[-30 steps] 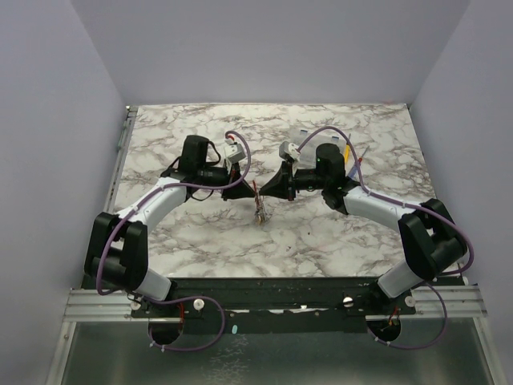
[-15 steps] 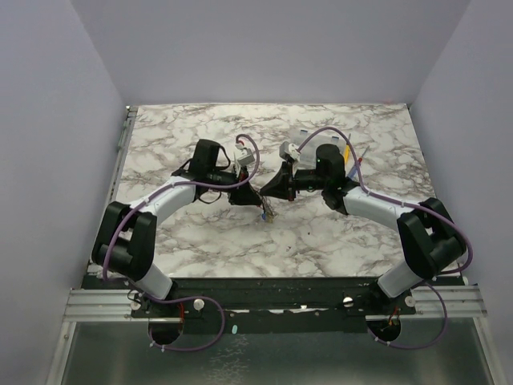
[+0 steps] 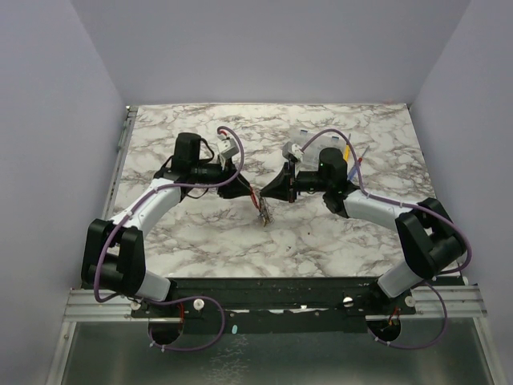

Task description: Remove the keys from the keyring

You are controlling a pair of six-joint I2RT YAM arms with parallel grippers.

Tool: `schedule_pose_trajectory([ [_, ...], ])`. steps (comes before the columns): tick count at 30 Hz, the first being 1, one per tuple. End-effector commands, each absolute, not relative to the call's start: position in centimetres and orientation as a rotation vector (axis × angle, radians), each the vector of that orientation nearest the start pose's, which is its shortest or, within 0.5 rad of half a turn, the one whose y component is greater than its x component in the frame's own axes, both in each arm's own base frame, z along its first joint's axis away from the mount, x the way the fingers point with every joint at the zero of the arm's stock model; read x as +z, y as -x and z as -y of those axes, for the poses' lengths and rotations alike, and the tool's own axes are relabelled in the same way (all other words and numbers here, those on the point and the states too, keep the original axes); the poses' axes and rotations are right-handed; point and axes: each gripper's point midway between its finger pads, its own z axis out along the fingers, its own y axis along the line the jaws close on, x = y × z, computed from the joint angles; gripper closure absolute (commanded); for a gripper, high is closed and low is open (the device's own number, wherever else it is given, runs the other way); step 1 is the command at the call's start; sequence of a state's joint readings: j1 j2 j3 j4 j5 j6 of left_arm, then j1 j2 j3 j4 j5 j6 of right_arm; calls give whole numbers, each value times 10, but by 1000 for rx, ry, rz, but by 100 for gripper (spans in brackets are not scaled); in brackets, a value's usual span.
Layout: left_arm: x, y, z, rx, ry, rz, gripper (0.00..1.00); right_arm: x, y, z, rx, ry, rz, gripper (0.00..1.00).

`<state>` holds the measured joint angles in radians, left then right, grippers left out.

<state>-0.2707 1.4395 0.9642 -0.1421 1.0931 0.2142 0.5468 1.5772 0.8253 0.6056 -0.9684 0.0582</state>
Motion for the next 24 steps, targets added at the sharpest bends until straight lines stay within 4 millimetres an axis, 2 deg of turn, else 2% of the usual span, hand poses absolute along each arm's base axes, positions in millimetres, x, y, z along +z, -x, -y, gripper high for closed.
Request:
schedule_pose_trajectory([
  [1,194,-277,244,-1264,-1096,-1672,56,194,-268,-336,1311,1090,-1388,99],
  [13,184,-261,261,-1334,-1138,-1666,56,195,-271,-337,1337,1008,-1392,100],
  [24,179,-258,263,-1350,-1139,-1676,70,195,-276,-335,1323,950,-1399,99],
])
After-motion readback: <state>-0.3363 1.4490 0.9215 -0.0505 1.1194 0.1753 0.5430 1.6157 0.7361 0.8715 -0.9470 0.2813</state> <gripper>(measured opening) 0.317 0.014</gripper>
